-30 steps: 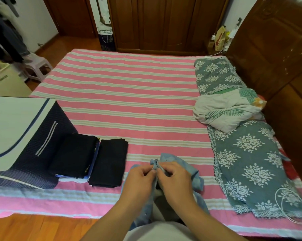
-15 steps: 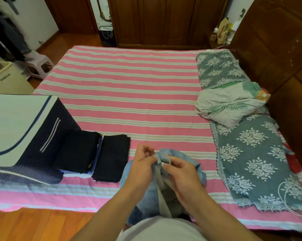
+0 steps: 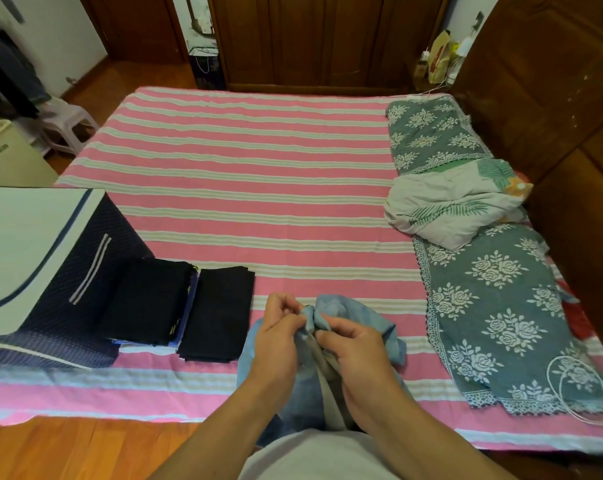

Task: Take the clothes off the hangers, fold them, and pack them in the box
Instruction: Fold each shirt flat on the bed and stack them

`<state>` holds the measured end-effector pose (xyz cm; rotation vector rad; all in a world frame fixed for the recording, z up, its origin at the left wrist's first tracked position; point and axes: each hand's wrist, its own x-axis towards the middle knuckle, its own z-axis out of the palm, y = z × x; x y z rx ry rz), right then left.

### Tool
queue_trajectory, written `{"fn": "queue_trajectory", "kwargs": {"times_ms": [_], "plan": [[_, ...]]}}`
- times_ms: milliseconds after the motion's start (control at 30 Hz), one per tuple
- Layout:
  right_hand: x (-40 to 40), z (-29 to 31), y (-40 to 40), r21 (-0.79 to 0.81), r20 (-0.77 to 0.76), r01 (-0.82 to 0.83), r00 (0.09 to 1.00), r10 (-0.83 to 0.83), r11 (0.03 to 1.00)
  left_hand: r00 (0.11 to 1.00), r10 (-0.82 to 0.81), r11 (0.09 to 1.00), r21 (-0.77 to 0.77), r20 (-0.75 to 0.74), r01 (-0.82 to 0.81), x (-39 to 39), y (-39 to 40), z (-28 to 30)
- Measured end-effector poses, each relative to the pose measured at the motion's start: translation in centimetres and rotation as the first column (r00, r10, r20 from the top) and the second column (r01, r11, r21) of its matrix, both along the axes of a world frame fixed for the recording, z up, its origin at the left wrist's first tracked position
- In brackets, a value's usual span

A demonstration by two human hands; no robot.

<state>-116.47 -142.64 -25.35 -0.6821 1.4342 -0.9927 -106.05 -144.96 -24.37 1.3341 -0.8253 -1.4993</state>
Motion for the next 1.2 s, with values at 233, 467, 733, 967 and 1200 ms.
{"fn": "queue_trajectory", "kwargs": {"times_ms": [233,467,733,967,1200], "plan": [[-0.1,-0.2,-0.2,0.009,0.020,-0.015,1.000,0.014,1.000,0.990,0.008,0.999,0.040,-0.139,-0.003,0.2,-0.2,-0.4],[-1.1,0.3,0.0,0.027,0.207,-0.010,0.978,0.004,1.000,0.930,0.045,0.987,0.160,-0.365,0.015,1.0,-0.6,-1.2],[-1.1,0.0,-0.3,0.039,0.400,0.048,0.914,-0.060,0.998,0.727,0.145,0.960,0.274,-0.671,0.060,1.3,-0.8,-2.0],[-0.9,0.6,0.3,0.009,0.224,0.001,0.975,-0.003,1.000,0.833,0.102,0.972,0.231,-0.544,0.031,1.3,-1.0,-3.1],[-0.3,0.7,0.6,0.005,0.012,-0.066,0.998,0.066,0.998,0.937,0.070,0.990,0.135,-0.341,-0.024,1.1,-0.3,-2.2]]}}
